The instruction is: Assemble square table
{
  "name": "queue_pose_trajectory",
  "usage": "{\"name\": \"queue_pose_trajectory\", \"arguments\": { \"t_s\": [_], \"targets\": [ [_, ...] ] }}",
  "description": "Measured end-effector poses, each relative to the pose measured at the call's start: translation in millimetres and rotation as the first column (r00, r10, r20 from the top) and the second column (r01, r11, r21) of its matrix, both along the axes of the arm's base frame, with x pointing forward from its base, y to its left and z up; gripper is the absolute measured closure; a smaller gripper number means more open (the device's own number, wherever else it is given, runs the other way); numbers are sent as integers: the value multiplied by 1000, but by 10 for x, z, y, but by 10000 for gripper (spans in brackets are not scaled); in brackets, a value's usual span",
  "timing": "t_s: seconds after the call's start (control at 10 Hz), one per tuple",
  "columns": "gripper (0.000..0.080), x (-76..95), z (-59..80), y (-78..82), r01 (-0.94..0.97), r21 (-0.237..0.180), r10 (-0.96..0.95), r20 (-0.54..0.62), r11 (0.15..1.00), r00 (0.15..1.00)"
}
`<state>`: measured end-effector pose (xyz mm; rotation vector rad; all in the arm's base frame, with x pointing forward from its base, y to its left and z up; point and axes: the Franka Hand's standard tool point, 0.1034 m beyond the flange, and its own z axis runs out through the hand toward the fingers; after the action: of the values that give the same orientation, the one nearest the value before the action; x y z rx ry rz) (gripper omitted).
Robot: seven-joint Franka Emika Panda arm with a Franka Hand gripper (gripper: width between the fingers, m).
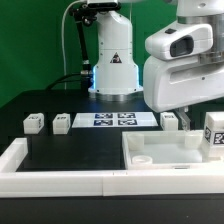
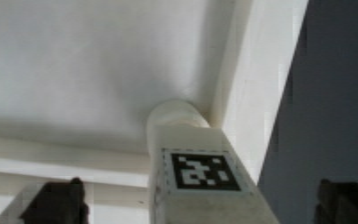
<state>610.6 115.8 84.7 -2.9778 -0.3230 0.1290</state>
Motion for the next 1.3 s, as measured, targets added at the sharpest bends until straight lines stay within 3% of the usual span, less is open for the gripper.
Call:
{"name": "queue_pose_trajectory", "arguments": {
  "t_s": [0.5, 0.7, 0.8, 0.9, 1.3],
  "targets": [
    [150, 65, 46, 59, 22, -1, -22, 7, 1000, 1000],
    [408, 64, 44, 67, 21, -1, -21, 8, 1000, 1000],
    [408, 68, 47, 59, 22, -1, -22, 10, 1000, 1000],
    [501, 70, 47, 53, 23, -1, -23, 10, 1000, 1000],
    [501, 74, 49, 49, 78, -5, -78, 4, 997, 997]
  ]
}}
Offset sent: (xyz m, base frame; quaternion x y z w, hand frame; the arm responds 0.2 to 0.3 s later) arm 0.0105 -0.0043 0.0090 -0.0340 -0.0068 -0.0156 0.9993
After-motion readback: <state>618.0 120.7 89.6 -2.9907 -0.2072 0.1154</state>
